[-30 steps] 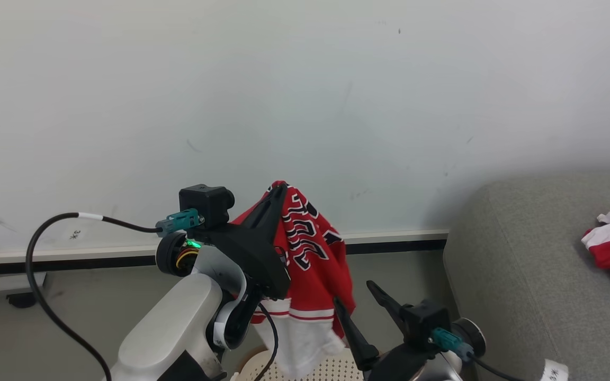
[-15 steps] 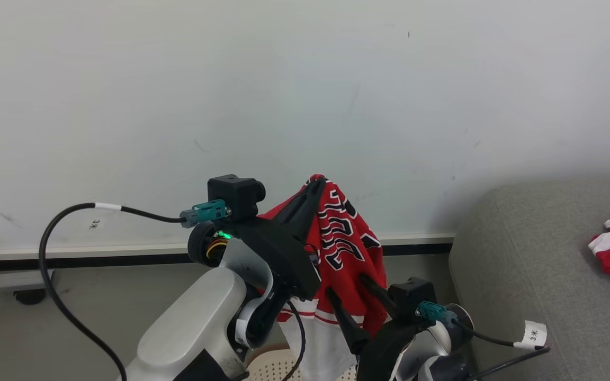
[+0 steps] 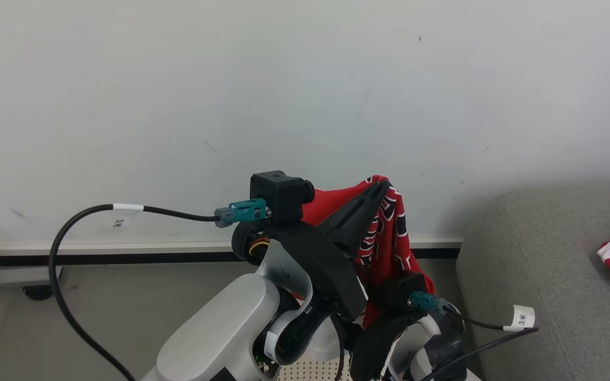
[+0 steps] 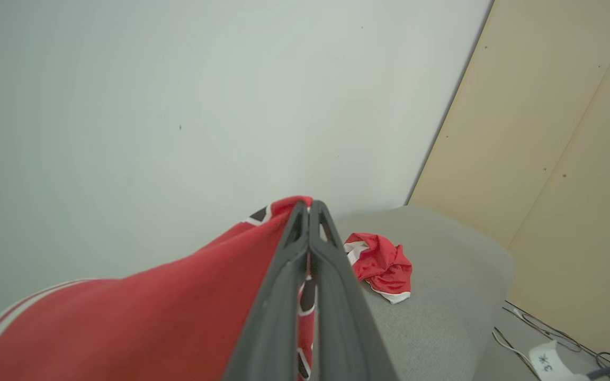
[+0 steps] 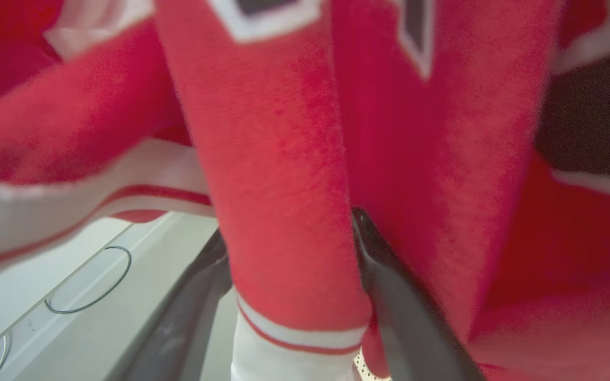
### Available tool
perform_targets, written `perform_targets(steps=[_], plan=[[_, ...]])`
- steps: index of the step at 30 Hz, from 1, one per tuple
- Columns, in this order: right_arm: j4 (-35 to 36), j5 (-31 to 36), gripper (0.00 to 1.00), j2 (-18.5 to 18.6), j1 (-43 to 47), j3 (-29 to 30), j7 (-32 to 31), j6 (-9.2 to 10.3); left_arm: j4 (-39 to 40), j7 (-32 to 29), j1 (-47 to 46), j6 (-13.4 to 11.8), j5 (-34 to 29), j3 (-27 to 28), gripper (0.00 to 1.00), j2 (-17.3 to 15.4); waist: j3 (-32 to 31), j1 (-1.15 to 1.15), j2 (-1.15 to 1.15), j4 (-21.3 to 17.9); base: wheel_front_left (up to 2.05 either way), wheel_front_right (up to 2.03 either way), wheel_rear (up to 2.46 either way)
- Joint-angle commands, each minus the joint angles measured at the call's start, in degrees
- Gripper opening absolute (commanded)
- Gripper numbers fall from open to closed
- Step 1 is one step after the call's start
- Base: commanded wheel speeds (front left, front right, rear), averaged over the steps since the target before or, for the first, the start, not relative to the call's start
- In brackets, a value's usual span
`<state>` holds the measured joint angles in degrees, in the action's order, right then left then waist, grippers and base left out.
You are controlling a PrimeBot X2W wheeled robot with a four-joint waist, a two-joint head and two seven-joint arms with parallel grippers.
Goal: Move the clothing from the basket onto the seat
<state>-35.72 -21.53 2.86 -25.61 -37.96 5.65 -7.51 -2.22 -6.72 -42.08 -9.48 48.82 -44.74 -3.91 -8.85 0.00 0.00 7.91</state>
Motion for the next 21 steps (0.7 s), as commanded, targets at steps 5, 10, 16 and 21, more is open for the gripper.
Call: perform_targets(steps=[5,10,16,21], plan=[[-1.6,-1.97,0.17,0.03,-1.76,-0.42,1.55,0.04,2.36,-0.69,0.15,-0.61,0.68,-0.39,0.0,0.13,-0.19,0.0,0.0,0.14,0.0,0.0,0.0],[-2.09,-2.82,0.0,0.02,-2.17,-1.58,2.38,0.04,1.37,-0.26,1.35,-1.66,-0.06,-0.19,0.0,-0.99,-0.3,0.0,0.0,-0.11,0.0,0.0,0.0],[-2.38,-3.03,0.0,0.02,-2.1,-1.95,2.98,0.04,-2.41,1.94,2.24,-1.81,-1.93,0.08,0.24,-3.29,-0.18,0.0,0.0,-0.73,0.0,0.0,0.0],[-1.79,-2.42,0.0,0.03,-0.7,-1.76,3.53,0.04,-8.77,7.65,3.96,-0.78,-4.42,0.44,1.0,-5.31,-0.03,0.0,0.0,-1.92,0.0,0.0,0.0]])
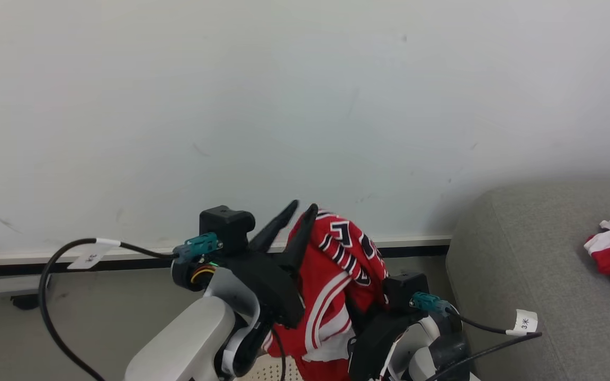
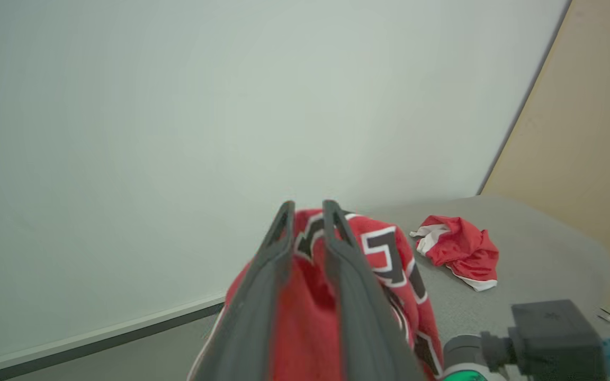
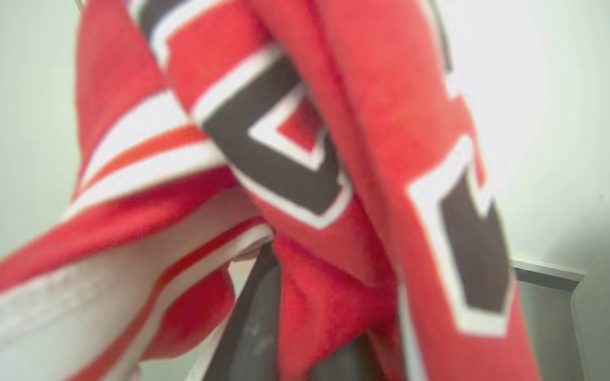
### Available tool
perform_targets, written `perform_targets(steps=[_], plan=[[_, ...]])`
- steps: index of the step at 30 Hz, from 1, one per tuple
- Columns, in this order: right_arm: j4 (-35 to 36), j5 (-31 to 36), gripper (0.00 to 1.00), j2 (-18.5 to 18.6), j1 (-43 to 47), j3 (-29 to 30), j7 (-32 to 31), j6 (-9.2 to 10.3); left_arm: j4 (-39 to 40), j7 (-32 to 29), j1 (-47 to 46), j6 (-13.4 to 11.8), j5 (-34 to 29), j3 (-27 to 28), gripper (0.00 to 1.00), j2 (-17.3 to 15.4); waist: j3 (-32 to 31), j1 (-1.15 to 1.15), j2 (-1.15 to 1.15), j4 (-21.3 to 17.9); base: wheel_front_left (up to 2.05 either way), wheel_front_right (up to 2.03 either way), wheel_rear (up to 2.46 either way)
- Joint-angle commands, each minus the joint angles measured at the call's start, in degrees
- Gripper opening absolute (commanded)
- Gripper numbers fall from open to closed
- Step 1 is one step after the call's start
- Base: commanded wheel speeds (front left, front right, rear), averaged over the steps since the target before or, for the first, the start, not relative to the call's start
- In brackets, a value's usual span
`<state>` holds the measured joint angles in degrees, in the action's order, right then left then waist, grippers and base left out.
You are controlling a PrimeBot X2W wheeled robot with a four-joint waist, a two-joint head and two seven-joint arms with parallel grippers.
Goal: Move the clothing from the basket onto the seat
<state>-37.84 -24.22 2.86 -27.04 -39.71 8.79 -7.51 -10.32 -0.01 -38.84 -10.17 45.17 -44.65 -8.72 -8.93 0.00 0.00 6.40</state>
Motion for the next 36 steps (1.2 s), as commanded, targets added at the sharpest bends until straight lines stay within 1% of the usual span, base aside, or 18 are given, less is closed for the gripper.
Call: perform_targets(steps=[1,2,3,7,11,16,18,20,25,29,34,36], plan=[[0.44,0.54,0.0,0.04,0.8,0.23,0.39,0.04,-1.84,2.1,1.31,0.35,-1.06,0.26,1.0,-0.93,0.07,0.0,0.0,-0.66,0.0,0.0,0.0],[0.63,0.74,0.0,0.03,0.89,0.48,0.39,0.04,-3.07,3.35,1.92,0.43,-1.61,0.34,1.0,-1.41,0.08,0.0,0.0,-1.0,0.0,0.0,0.0],[0.63,0.74,0.0,0.03,0.89,0.48,0.39,0.04,-3.07,3.35,1.92,0.43,-1.61,0.34,1.0,-1.41,0.08,0.0,0.0,-1.0,0.0,0.0,0.0],[1.05,1.99,0.0,0.02,2.22,1.89,0.15,0.04,-6.86,7.47,4.13,1.75,-1.77,0.81,1.0,-2.88,0.17,0.0,0.0,-1.97,0.0,0.0,0.0],[1.61,4.3,0.0,0.0,2.99,4.16,-0.53,0.04,-8.66,10.96,7.22,4.22,-0.48,1.7,1.0,-4.6,0.38,0.0,0.0,-2.52,0.0,0.0,0.0],[3.2,7.76,0.0,0.1,4.65,7.95,-1.73,0.04,-7.57,14.53,12.19,7.06,0.26,4.51,1.0,-7.03,1.09,0.0,0.0,-3.0,0.0,0.0,0.0],[5.35,9.66,0.0,0.62,5.62,10.16,-2.75,0.04,-6.07,15.21,15.99,7.72,-0.49,7.16,1.0,-8.18,1.77,0.0,0.0,-3.17,0.0,0.0,0.0],[7.22,10.69,0.0,1.1,6.51,11.69,-3.57,0.04,-4.33,15.26,18.46,8.04,-1.62,9.35,1.0,-8.61,2.33,0.0,0.0,-3.26,0.0,0.0,0.0],[12.28,13.13,0.0,2.06,8.93,15.07,-5.87,0.04,-0.16,15.28,24.95,8.79,-6.03,13.8,1.0,-8.57,3.8,0.0,0.0,-4.11,0.0,0.0,0.0],[16.61,14.48,0.0,2.66,10.63,17.26,-7.79,0.04,2.17,15.28,28.68,9.57,-8.76,15.64,1.0,-7.94,5.09,0.0,0.0,-6.14,0.0,0.0,0.0],[21.95,16.11,0.0,2.66,12.1,18.89,-9.89,0.04,4.81,15.29,31.51,10.18,-11.84,17.57,1.0,-7.01,6.97,0.0,0.0,-11.14,0.0,0.0,0.0],[23.87,16.72,0.0,2.55,12.46,18.96,-10.77,0.04,5.81,15.28,32.27,10.51,-12.89,18.22,1.0,-6.57,7.77,0.0,0.0,-13.71,0.0,0.0,0.0]])
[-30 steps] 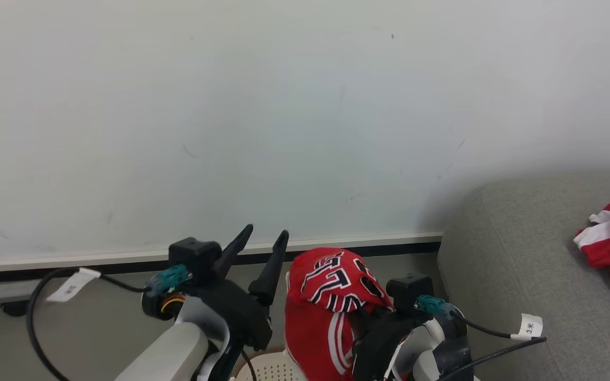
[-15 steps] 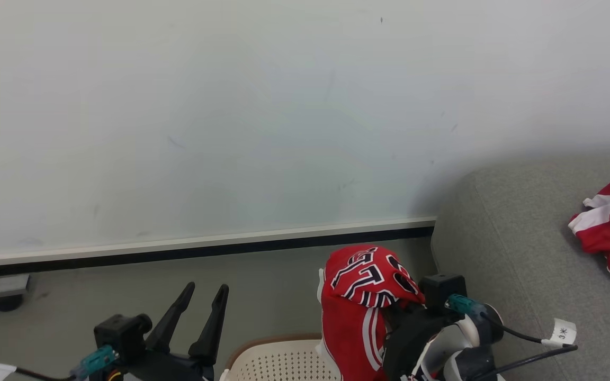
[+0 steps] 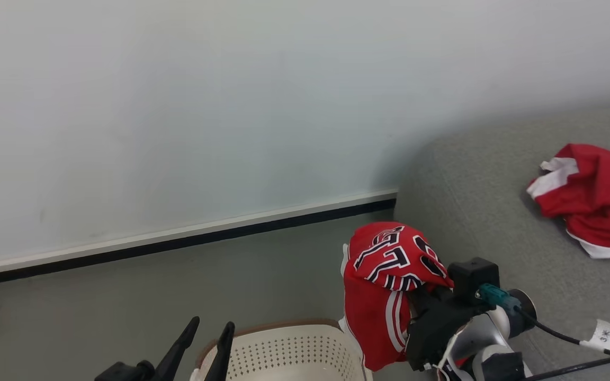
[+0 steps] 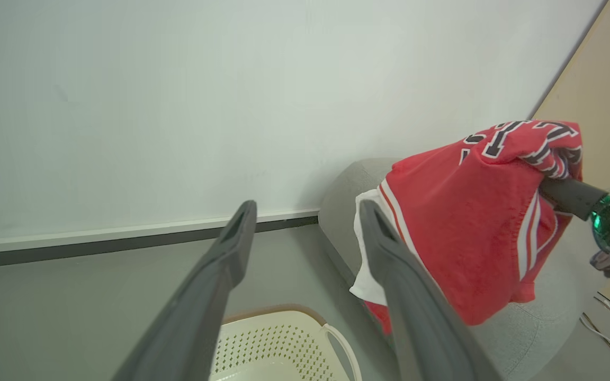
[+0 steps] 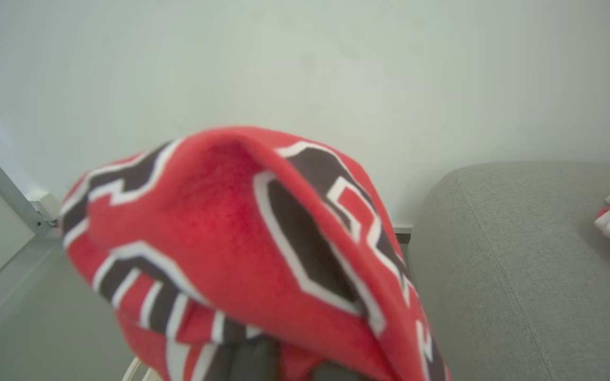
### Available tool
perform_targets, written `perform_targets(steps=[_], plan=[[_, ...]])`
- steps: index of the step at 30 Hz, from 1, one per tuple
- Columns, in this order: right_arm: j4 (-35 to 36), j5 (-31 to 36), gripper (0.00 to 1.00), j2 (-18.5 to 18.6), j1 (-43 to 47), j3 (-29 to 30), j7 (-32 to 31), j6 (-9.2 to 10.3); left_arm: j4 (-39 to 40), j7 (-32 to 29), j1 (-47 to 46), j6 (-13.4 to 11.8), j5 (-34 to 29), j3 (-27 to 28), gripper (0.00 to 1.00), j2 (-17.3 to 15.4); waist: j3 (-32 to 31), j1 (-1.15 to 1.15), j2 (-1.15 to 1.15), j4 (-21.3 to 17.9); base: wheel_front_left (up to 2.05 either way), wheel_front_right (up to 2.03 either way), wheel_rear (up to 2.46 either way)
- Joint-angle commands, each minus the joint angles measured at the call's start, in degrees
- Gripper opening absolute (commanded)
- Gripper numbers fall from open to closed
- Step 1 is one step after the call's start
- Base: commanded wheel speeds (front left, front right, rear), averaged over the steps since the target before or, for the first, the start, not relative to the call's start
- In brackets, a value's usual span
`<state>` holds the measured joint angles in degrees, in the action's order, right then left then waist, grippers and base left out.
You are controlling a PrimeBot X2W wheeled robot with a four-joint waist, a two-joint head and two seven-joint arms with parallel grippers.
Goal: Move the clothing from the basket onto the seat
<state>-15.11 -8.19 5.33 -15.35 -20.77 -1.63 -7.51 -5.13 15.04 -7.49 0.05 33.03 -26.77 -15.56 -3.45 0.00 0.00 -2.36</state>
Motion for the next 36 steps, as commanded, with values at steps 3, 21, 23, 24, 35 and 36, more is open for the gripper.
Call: perform_targets(steps=[3,21,23,24,35,36], plan=[[3.67,1.2,0.0,0.18,0.82,0.54,-1.44,0.04,1.53,0.24,1.6,0.81,-2.32,0.93,1.0,0.75,3.44,0.0,0.0,-8.94,0.0,0.0,0.0],[9.36,1.09,0.0,0.05,1.42,1.53,-2.38,0.04,0.55,0.22,-3.8,5.92,-5.24,-2.58,1.0,-1.05,10.57,0.0,0.0,-26.94,0.0,0.0,0.0],[9.7,1.18,0.0,0.29,1.3,2.12,-2.35,0.04,0.35,0.22,-4.43,6.29,-5.29,-2.91,1.0,-1.56,11.55,0.0,0.0,-27.85,0.0,0.0,0.0],[9.93,1.32,0.0,0.39,1.25,2.47,-2.31,0.04,0.27,0.22,-4.75,6.32,-5.39,-3.12,1.0,-1.79,12.02,0.0,0.0,-28.13,0.0,0.0,0.0],[13.41,1.63,0.0,3.99,-6.25,1.17,-3.44,0.04,2.05,-1.74,-6.26,6.02,-6.11,-4.46,1.0,-2.83,18.94,0.0,0.0,-28.85,0.0,0.0,0.0],[13.85,0.96,0.0,4.48,-7.93,0.67,-3.45,0.04,2.57,-2.0,-6.4,6.01,-6.04,-4.48,1.0,-3.01,19.74,0.0,0.0,-28.75,0.0,0.0,0.0]])
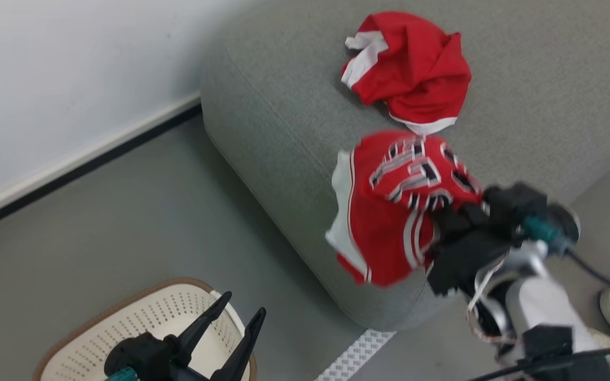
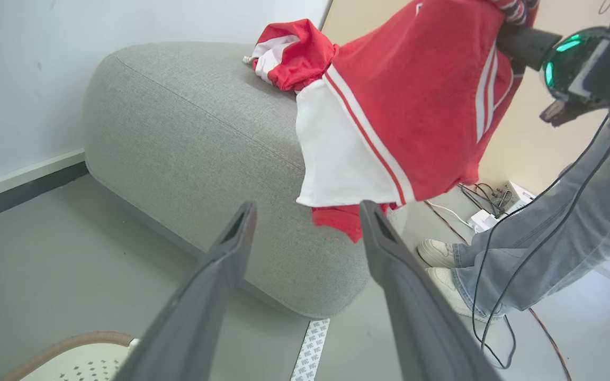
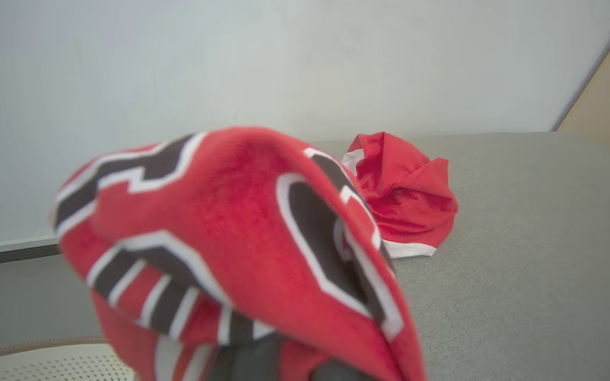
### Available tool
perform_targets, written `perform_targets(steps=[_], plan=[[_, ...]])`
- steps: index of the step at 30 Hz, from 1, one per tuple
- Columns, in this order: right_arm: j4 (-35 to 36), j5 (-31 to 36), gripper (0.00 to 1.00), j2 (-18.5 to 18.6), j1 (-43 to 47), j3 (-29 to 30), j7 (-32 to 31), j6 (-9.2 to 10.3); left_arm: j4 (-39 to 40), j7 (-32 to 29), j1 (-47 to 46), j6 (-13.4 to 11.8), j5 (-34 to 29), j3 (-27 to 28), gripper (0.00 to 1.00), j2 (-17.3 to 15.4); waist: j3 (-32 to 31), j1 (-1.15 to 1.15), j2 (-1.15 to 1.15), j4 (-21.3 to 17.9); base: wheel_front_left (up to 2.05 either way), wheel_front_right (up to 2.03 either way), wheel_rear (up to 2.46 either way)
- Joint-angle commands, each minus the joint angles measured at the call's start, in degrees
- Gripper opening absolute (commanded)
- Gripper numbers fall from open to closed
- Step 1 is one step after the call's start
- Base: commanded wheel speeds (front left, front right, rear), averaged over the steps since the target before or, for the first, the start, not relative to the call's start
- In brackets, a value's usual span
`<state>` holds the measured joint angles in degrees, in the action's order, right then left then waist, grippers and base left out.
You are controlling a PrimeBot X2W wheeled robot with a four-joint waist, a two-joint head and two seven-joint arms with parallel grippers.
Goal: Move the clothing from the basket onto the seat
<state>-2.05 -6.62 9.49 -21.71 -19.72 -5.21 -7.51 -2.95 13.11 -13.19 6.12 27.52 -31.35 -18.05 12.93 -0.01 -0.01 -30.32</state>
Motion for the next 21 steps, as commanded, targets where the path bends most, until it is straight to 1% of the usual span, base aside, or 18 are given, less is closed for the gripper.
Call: perform_targets(steps=[1,6,10,13,16,17,18,21], plan=[[1.0,-1.3,0.0,0.85,-3.4,-0.71,0.25,0.04,0.87,-0.29,-0.9,-0.08,-0.56,0.15,1.0,-0.83,4.12,0.01,0.01,-0.68,0.0,0.0,0.0],[-0.1,-5.31,0.0,5.28,-14.05,-1.8,-1.21,0.04,3.13,-1.2,-1.68,0.07,-0.84,-0.13,1.0,-1.84,7.62,0.01,0.01,0.39,0.0,0.0,0.0],[-2.83,-8.25,0.0,10.25,-23.5,-1.45,-3.61,0.04,4.92,-2.07,-3.44,0.31,-1.32,-1.11,1.0,-2.53,10.66,0.01,0.01,2.6,0.0,0.0,0.0],[-5.56,-9.91,0.0,13.08,-30.53,-0.96,-5.27,0.04,6.5,-2.88,-4.59,0.46,-1.68,-1.46,1.0,-3.18,13.12,0.01,0.01,3.63,0.0,0.0,0.0],[-8.73,-12.7,0.0,14.28,-37.45,0.71,-6.26,0.04,8.66,-4.06,-5.76,0.53,-2.16,-1.64,1.0,-3.99,16.1,0.01,0.01,4.35,0.0,0.0,0.0],[-8.73,-12.7,0.0,14.28,-37.45,0.71,-6.26,0.04,8.66,-4.06,-5.76,0.53,-2.16,-1.64,1.0,-3.99,16.1,0.01,0.01,4.35,0.0,0.0,0.0],[-9.96,-13.4,0.0,14.7,-39.66,1.68,-6.51,0.04,9.51,-4.41,-6.04,0.55,-2.1,-1.56,1.0,-4.15,17.09,0.01,0.01,4.65,0.0,0.0,0.0],[-13.31,-14.11,0.0,16.83,-45.98,4.48,-6.61,0.04,12.37,-5.36,-6.9,0.5,-2.38,-1.68,1.0,-4.63,20.13,0.01,0.01,6.03,0.0,0.0,0.0]])
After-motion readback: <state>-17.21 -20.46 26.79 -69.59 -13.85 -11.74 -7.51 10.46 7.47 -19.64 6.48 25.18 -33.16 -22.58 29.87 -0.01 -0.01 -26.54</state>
